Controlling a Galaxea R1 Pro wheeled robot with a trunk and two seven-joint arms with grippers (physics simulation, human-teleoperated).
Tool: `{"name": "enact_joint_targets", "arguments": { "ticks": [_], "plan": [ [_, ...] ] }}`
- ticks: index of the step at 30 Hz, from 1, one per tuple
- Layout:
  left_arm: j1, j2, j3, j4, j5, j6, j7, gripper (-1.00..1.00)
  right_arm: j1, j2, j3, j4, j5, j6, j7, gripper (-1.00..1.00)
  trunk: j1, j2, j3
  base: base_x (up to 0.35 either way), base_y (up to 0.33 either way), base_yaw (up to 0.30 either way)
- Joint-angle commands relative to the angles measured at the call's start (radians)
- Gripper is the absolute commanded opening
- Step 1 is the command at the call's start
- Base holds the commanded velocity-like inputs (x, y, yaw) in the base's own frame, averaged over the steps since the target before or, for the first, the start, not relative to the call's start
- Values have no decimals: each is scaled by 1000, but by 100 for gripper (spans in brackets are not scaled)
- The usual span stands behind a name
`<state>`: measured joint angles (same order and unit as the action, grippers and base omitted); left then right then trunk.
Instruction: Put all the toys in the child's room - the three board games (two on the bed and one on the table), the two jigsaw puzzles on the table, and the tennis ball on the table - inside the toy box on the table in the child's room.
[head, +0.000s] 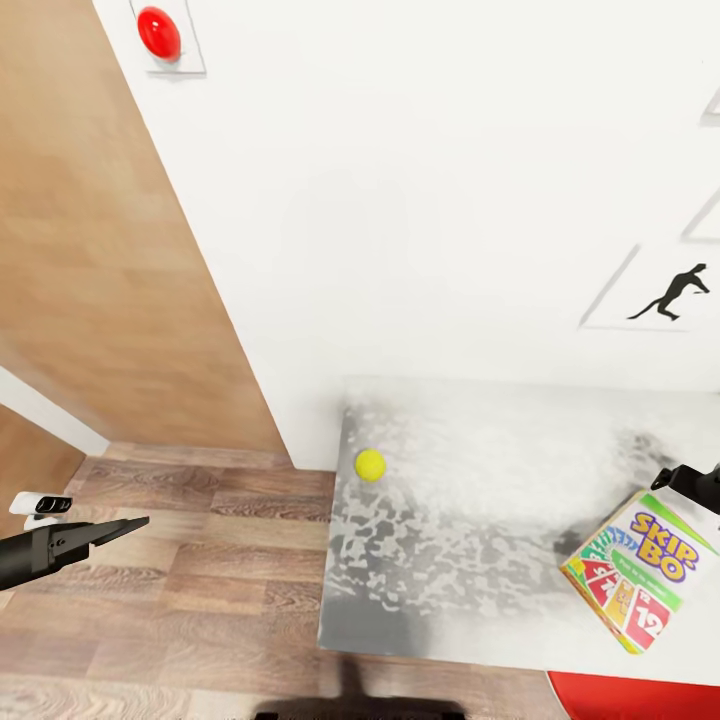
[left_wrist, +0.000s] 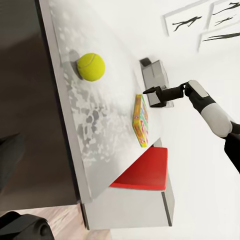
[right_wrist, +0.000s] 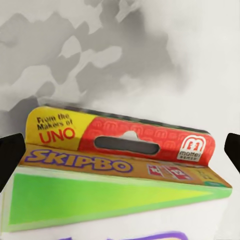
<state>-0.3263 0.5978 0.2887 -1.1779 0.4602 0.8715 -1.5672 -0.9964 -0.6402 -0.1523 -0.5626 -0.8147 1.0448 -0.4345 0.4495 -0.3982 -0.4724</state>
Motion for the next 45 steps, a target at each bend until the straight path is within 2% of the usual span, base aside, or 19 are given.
{"name": "enact_joint_targets", "arguments": {
  "ticks": [1, 12, 34, 45],
  "plan": [
    [0, 0, 0, 0, 0, 11, -4, 100, -1, 0, -2, -1, -10, 2, -10, 100, 0, -2, -3, 0, 0, 0],
    [0, 0, 0, 0, 0, 11, -4, 100, 0, 3, -1, -2, -6, 2, -9, 100, 0, -2, -19, 0, 0, 0],
    [0, 0, 0, 0, 0, 11, -4, 100, -1, 12, -1, -2, -6, 2, -9, 100, 0, -2, -21, 0, 0, 0],
    [0, 0, 0, 0, 0, 11, -4, 100, 0, 9, -1, -2, -6, 2, -9, 100, 0, -2, -22, -36, 14, 0]
  ]
}}
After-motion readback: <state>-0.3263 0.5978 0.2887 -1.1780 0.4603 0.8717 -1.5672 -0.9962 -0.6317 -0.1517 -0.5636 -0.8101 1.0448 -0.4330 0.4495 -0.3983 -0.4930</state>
